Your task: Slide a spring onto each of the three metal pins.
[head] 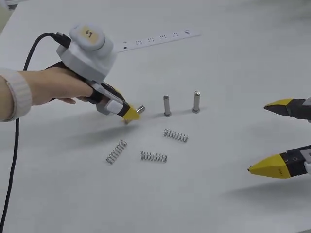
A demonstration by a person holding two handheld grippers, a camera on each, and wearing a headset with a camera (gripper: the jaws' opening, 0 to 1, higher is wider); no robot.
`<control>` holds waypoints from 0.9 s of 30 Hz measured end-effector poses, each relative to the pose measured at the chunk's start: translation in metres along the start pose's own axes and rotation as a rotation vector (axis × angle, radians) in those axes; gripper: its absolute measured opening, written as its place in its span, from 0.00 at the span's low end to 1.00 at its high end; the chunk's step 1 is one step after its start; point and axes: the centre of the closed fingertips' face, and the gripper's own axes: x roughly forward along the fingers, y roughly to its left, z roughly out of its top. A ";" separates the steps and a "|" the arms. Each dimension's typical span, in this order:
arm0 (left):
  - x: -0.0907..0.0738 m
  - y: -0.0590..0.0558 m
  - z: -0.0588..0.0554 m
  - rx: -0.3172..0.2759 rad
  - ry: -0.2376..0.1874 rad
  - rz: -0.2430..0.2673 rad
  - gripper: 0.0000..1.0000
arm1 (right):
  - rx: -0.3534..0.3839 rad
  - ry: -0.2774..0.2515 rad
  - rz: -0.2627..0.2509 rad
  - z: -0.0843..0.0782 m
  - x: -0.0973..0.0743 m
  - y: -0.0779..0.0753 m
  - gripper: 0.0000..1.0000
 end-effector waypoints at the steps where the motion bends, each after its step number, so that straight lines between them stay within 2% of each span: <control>1: 0.001 0.001 0.000 0.005 0.007 0.010 0.31 | 0.000 0.003 -0.002 -0.001 0.000 0.000 0.96; 14: 0.009 0.009 0.008 -0.022 0.017 0.023 0.20 | 0.014 0.003 -0.004 -0.004 0.000 -0.001 0.96; 23: 0.017 0.009 0.006 -0.035 0.052 0.015 0.13 | 0.023 0.003 -0.008 -0.007 -0.002 -0.002 0.96; 27: 0.020 0.009 0.009 -0.036 0.048 0.006 0.10 | 0.024 0.004 -0.010 -0.008 -0.002 -0.002 0.96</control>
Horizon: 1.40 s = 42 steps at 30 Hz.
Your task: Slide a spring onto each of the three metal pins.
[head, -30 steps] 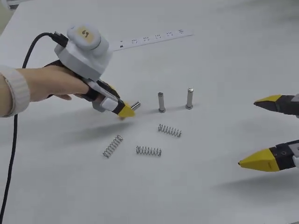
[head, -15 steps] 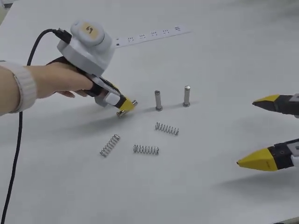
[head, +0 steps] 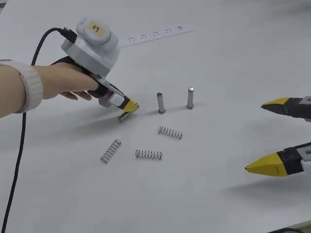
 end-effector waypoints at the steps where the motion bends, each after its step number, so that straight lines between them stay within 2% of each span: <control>1: 0.002 0.001 0.000 -0.007 0.009 0.005 0.10 | 0.001 -0.001 0.000 0.000 0.000 0.000 0.96; 4: 0.005 0.001 -0.003 -0.004 0.031 0.006 0.09 | 0.002 0.002 -0.001 -0.002 -0.001 0.000 0.96; 11: 0.008 0.001 -0.003 -0.007 0.033 0.000 0.07 | 0.007 0.004 -0.004 -0.004 -0.002 -0.001 0.96; 12: 0.009 0.001 -0.005 -0.021 0.045 0.000 0.07 | 0.010 0.002 -0.004 -0.004 -0.002 -0.001 0.96; 13: 0.010 0.000 -0.005 -0.013 0.041 -0.002 0.07 | 0.011 0.000 -0.003 -0.004 -0.002 0.000 0.96; 15: 0.011 0.000 -0.007 -0.011 0.060 0.004 0.05 | 0.008 0.003 -0.004 -0.005 -0.002 -0.001 0.96; 18: 0.013 0.000 -0.005 -0.009 0.050 0.004 0.03 | 0.013 0.001 -0.004 -0.005 -0.002 0.000 0.96; 23: 0.014 0.001 -0.006 -0.018 0.057 0.007 0.02 | 0.014 0.002 -0.003 -0.006 -0.002 0.000 0.96; 32: 0.013 -0.001 -0.007 0.009 0.068 0.020 0.00 | 0.014 0.001 0.000 -0.007 -0.001 0.001 0.96; 40: 0.012 -0.001 -0.007 0.009 0.072 0.035 0.00 | 0.013 0.000 0.000 -0.006 -0.002 0.002 0.95; 42: 0.012 -0.001 -0.007 -0.007 0.069 0.041 0.00 | 0.013 0.000 -0.001 -0.006 -0.002 0.001 0.95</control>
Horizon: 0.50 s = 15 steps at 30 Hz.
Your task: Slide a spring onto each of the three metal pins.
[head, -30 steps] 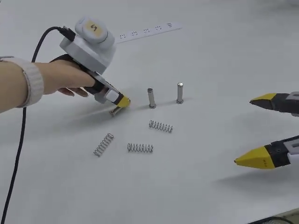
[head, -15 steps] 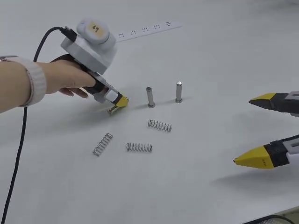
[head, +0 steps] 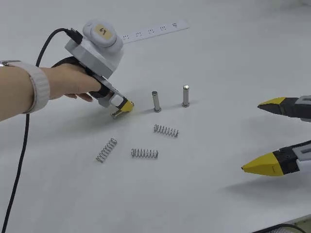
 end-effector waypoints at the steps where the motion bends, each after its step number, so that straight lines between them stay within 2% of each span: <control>1: 0.000 0.000 0.000 0.003 -0.002 0.001 0.00 | 0.001 0.000 0.000 0.000 0.000 0.000 0.95; 15: -0.005 0.002 -0.001 -0.017 -0.046 0.021 0.00 | 0.000 0.005 0.001 -0.001 0.000 0.002 0.95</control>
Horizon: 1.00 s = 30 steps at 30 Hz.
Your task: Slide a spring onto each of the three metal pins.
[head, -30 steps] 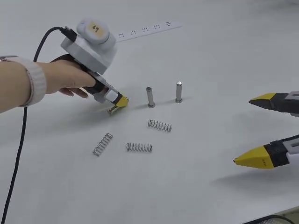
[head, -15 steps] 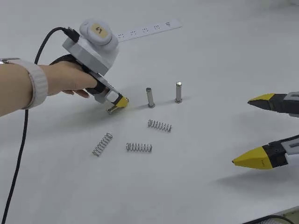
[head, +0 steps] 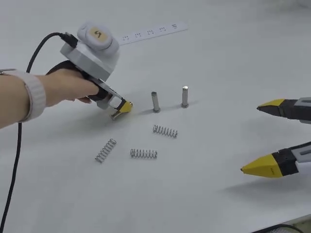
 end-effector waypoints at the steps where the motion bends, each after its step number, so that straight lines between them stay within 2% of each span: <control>1: -0.001 0.000 0.000 -0.001 -0.004 0.000 0.00 | 0.000 -0.001 0.001 0.000 0.000 0.000 0.95; 10: -0.009 0.003 0.004 -0.009 -0.038 0.008 0.00 | -0.001 -0.002 0.008 0.002 0.003 0.003 0.95; 22: -0.024 -0.001 0.007 -0.014 -0.086 0.023 0.00 | -0.008 -0.001 0.015 0.003 0.003 0.006 0.95; 30: -0.034 -0.003 0.009 -0.039 -0.142 0.037 0.00 | -0.012 0.000 0.019 0.004 0.003 0.008 0.95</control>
